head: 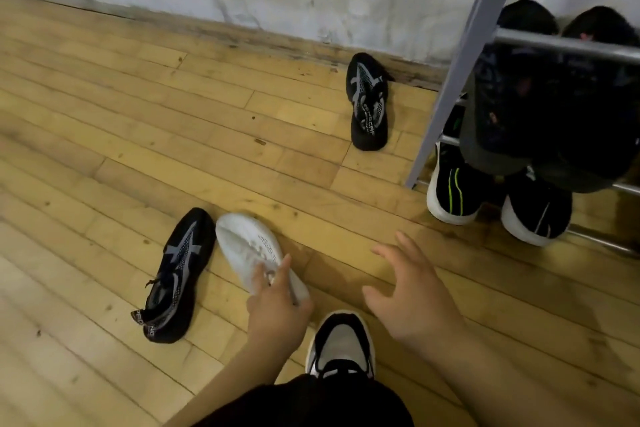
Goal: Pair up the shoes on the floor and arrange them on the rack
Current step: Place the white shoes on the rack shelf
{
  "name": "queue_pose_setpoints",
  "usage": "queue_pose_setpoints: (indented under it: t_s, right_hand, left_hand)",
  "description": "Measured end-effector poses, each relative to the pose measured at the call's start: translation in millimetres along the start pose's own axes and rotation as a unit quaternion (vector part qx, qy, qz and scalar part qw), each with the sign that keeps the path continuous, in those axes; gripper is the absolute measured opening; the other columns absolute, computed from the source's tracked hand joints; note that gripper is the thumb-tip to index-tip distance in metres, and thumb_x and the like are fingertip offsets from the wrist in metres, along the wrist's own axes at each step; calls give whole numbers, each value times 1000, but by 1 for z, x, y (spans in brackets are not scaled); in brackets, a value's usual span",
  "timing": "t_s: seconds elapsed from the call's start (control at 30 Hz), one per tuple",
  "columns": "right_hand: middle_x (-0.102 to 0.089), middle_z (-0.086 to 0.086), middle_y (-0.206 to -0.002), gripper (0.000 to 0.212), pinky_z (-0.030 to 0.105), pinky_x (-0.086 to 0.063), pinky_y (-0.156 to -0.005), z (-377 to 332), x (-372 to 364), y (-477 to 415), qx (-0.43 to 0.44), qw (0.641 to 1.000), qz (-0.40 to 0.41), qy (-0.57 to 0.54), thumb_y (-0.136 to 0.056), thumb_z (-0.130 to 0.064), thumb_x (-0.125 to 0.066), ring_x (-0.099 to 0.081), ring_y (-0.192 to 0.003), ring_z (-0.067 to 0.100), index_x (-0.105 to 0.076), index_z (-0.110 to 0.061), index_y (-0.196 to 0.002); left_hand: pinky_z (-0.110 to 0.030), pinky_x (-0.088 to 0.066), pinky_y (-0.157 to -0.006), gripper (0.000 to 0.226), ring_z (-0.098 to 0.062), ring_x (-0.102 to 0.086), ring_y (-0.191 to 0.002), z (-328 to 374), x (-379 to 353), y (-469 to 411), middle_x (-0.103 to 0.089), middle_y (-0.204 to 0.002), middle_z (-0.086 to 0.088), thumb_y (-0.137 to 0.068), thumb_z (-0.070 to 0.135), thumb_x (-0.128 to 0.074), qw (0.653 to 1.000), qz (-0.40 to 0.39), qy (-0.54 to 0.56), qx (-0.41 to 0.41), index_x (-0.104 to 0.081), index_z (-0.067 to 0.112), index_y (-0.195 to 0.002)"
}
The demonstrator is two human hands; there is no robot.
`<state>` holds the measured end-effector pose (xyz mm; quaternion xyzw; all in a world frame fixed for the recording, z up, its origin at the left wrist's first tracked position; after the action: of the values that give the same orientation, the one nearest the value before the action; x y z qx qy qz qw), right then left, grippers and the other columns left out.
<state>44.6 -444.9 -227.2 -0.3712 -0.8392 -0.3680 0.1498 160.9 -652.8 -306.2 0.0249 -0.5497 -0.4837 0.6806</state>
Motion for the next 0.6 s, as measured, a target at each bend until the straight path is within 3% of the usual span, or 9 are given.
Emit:
queue_pose_setpoints:
  t_s: [0.07, 0.17, 0.3, 0.43, 0.6]
  right_hand:
    - [0, -22, -168, 65, 31, -25, -118, 1, -5, -4, -9, 999, -27, -23, -95, -43, -66, -7, -156, 9, -33, -49, -151]
    - [-10, -21, -168, 75, 40, -30, -121, 9, -2, -10, -32, 996, -30, -83, -90, -51, -70, -18, -154, 11, -27, -58, -150]
    - [-17, -23, -166, 89, 52, -36, -118, 24, 26, -5, -63, 986, 9, -152, -83, -54, -77, -28, -152, 16, -16, -69, -148]
    - [-5, -27, -167, 103, 50, -33, -120, 46, 82, 32, -39, 999, 25, -29, -69, -78, -73, -22, -153, 11, -3, -75, -145]
    - [11, -30, -165, 110, 30, -12, -124, 58, 170, 107, -11, 987, -11, 162, -65, -87, -67, 12, -151, -8, 15, -79, -137]
  left_hand:
    - [-37, -44, -112, 86, -28, -24, -153, 2, 13, 8, 1, -167, 17, -90, 38, -67, 998, -7, 46, -53, -18, 48, -159]
    - [-14, -49, -95, 80, -4, -35, -141, 20, 40, 25, -14, -158, 30, -85, 28, -79, 981, -75, 111, -137, -38, 52, -150]
    - [-20, -43, -110, 80, 11, -36, -141, 63, 63, 47, -31, -154, 31, -70, 15, -89, 943, -209, 149, -211, -60, 50, -136]
    - [-13, -39, -109, 85, 9, -44, -137, 118, 77, 67, -45, -147, 31, -73, -5, -85, 883, -349, 139, -282, -63, 51, -133]
    - [-18, -40, -112, 87, 7, -42, -141, 205, 90, 111, -43, -147, 38, -73, 0, -87, 796, -464, 15, -388, -59, 56, -133]
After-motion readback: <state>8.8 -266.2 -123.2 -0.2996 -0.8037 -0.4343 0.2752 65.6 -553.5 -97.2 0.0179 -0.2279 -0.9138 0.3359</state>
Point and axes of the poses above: each hand's wrist, its own y-axis away from the middle knuckle, its own x-axis out of the back of the hand, z = x × y, the point moved 6 cm from there along -y, towards the middle knuckle
